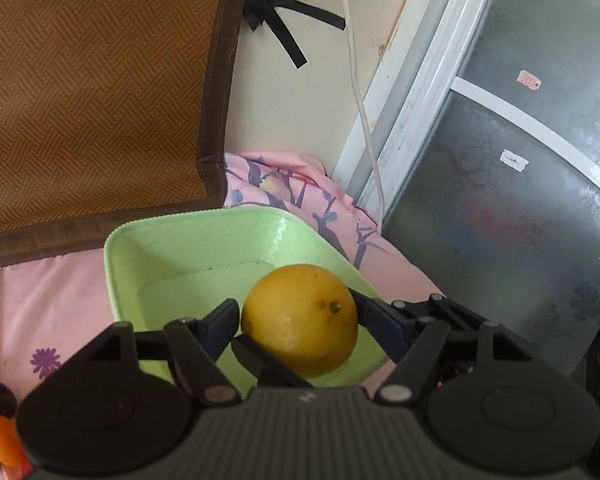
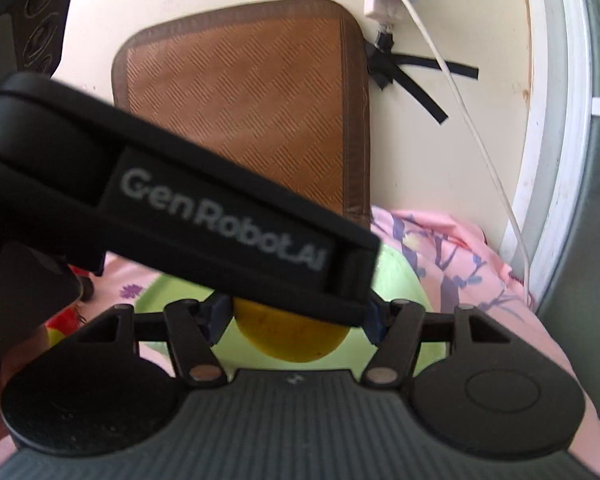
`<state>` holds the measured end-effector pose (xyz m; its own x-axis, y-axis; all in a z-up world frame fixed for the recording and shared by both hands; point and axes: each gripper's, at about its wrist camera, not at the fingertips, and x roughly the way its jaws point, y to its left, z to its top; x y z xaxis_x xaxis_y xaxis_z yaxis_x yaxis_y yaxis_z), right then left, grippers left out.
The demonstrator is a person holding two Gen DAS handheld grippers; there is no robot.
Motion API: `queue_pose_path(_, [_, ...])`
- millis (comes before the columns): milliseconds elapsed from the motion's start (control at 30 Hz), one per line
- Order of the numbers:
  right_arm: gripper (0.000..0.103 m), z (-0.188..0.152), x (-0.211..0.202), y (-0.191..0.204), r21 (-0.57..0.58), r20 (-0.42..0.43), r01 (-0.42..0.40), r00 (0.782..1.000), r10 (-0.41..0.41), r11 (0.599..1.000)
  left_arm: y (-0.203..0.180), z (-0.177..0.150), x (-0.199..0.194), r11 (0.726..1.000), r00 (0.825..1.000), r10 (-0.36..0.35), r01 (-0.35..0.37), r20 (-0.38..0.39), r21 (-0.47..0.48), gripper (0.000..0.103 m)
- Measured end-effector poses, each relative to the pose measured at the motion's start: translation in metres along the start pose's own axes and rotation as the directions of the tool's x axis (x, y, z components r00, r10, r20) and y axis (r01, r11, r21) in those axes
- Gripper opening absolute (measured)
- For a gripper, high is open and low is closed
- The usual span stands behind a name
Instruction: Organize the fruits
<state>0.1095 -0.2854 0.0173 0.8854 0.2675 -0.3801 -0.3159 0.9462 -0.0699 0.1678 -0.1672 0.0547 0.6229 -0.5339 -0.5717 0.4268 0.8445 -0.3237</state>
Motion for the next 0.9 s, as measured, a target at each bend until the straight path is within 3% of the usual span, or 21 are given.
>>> queue_pose_path(167, [0.068, -0.007, -0.006, -0.006, 0.024, 0.034, 0.001, 0.999, -0.002, 1.0, 0.002, -0.005, -0.001, 1.0, 1.0, 0.013, -0.013, 0.002, -0.018, 0.074])
queue_pose_path(300, [0.067, -0.009, -0.019, -0.008, 0.048, 0.1, -0.009, 0.995, 0.004, 0.999, 0.008, -0.012, -0.056, 1.0, 0.994, 0.017, -0.016, 0.111, -0.005, 0.074])
queue_pose_path(433, [0.055, -0.008, -0.033, -0.014, 0.106, 0.175, -0.013, 0.985, -0.006, 0.994, 0.028, -0.033, -0.141, 0.997, 0.968, 0.072, -0.076, 0.241, 0.008, 0.081])
queue_pose_path(533, [0.039, -0.004, -0.043, -0.012, 0.163, 0.174, -0.025, 0.985, -0.004, 0.986, 0.054, -0.055, -0.2, 0.98, 0.935, 0.192, -0.198, 0.299, -0.012, 0.082])
queue_pose_path(600, [0.036, -0.003, -0.05, -0.005, 0.195, 0.156, -0.067, 0.987, 0.036, 0.978, 0.077, -0.07, -0.23, 0.955, 0.909, 0.295, -0.294, 0.295, -0.049, 0.083])
queue_pose_path(700, [0.035, -0.008, -0.064, 0.02, 0.193, 0.116, -0.169, 0.982, 0.149, 0.966, 0.115, -0.091, -0.255, 0.924, 0.889, 0.383, -0.362, 0.253, -0.127, 0.083])
queue_pose_path(800, [0.036, -0.016, -0.072, 0.049, 0.19, 0.074, -0.276, 0.961, 0.266, 0.942, 0.143, -0.106, -0.261, 0.908, 0.887, 0.413, -0.383, 0.208, -0.17, 0.083])
queue_pose_path(900, [0.036, -0.021, -0.076, 0.079, 0.169, 0.028, -0.34, 0.94, 0.34, 0.925, 0.151, -0.109, -0.247, 0.912, 0.896, 0.405, -0.383, 0.182, -0.143, 0.083])
